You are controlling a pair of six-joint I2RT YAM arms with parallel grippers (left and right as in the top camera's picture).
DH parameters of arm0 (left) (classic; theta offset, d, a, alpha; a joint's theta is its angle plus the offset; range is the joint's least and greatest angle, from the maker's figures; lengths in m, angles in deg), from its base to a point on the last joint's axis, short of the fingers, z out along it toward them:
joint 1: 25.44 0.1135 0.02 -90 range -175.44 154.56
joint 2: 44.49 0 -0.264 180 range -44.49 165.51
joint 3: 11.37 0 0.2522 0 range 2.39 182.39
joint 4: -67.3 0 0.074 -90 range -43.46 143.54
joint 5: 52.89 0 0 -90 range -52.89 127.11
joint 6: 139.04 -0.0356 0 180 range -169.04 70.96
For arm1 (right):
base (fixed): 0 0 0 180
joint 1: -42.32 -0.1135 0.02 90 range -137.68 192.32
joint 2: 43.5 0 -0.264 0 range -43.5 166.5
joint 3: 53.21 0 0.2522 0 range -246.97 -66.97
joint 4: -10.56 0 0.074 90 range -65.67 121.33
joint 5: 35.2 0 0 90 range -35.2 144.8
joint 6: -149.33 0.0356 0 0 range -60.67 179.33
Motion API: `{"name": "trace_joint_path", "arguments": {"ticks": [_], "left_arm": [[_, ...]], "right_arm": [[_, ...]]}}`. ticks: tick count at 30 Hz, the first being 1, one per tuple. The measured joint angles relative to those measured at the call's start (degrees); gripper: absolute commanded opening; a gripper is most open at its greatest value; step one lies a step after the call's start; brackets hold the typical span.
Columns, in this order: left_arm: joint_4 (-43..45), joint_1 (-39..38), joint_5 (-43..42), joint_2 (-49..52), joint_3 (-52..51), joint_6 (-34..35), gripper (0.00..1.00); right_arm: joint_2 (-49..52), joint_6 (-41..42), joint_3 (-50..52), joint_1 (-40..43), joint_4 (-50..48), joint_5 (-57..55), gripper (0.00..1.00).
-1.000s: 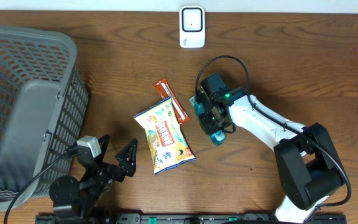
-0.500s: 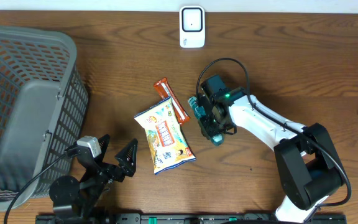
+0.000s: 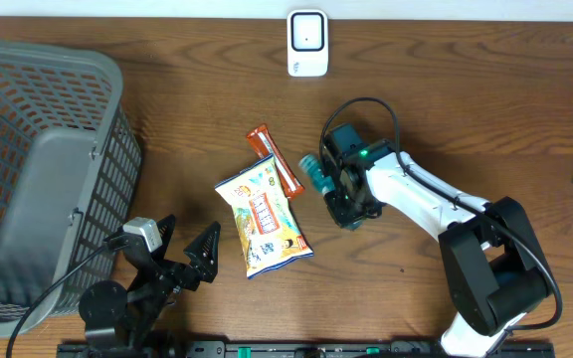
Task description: Scan the item barcode
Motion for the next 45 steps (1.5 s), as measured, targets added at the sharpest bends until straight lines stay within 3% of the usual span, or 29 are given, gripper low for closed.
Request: {"name": "trace_joint_path", "arguments": {"ticks": [2,15,32,41,45], "left_arm": [[0.0,0.0,0.0,0.0,0.0,0.0,0.98],[0.0,0.0,0.0,0.0,0.0,0.0,0.98],[0.0,0.0,0.0,0.0,0.0,0.0,0.98],[0.0,0.0,0.0,0.0,0.0,0.0,0.98],[0.0,0.0,0.0,0.0,0.0,0.0,0.98]], "right_arm": [[-0.1,0.4,0.0,0.0,-0.3,-0.4,0.01],[-2.3,-0.7,2.6,0.0,-6.1,-0.5,0.01],[-2.6,-27.6,2.4,0.9,-2.8,24.0,0.01],[-2.7,-26.0,2.4,1.5,-9.9,13.6,0.01],[-2.7,-25.4,2.4,1.3,-10.5,11.0,0.09]]}}
